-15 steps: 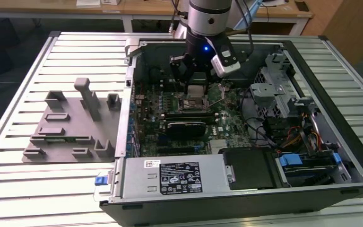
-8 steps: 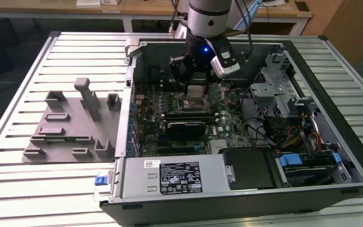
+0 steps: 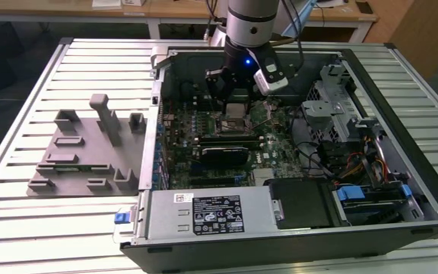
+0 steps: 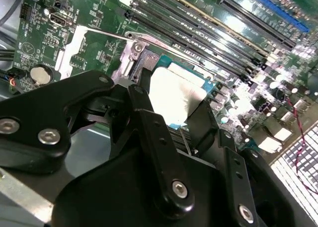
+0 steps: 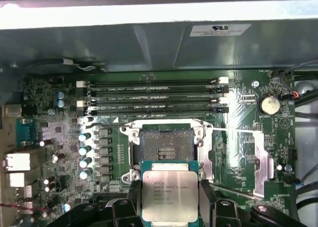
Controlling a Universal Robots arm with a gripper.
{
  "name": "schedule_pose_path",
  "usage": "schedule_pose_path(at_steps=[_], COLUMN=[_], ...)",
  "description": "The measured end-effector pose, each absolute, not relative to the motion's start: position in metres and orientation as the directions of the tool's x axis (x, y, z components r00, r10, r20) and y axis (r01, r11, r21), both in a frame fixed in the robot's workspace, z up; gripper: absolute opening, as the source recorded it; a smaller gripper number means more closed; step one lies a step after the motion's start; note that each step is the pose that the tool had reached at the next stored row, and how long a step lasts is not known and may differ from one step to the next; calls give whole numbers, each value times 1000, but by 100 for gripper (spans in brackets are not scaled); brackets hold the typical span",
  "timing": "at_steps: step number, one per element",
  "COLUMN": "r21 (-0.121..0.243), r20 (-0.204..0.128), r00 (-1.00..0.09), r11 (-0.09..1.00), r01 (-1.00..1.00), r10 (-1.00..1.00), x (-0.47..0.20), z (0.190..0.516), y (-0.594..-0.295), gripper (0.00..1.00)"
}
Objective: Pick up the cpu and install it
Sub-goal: 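Pick up the cpu and move it towards the insertion slot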
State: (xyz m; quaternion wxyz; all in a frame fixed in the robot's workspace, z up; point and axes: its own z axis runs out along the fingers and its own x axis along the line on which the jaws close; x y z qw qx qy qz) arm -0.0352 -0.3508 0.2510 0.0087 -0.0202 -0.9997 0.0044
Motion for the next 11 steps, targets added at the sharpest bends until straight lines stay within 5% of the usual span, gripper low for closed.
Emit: schedule_pose_path(at_steps=[11], r21=[0], r20=[17], r00=[-1000], r11=[1000], r01=[26], r10=[26], x=[-34], z=[244], y=[-350], gripper=[54])
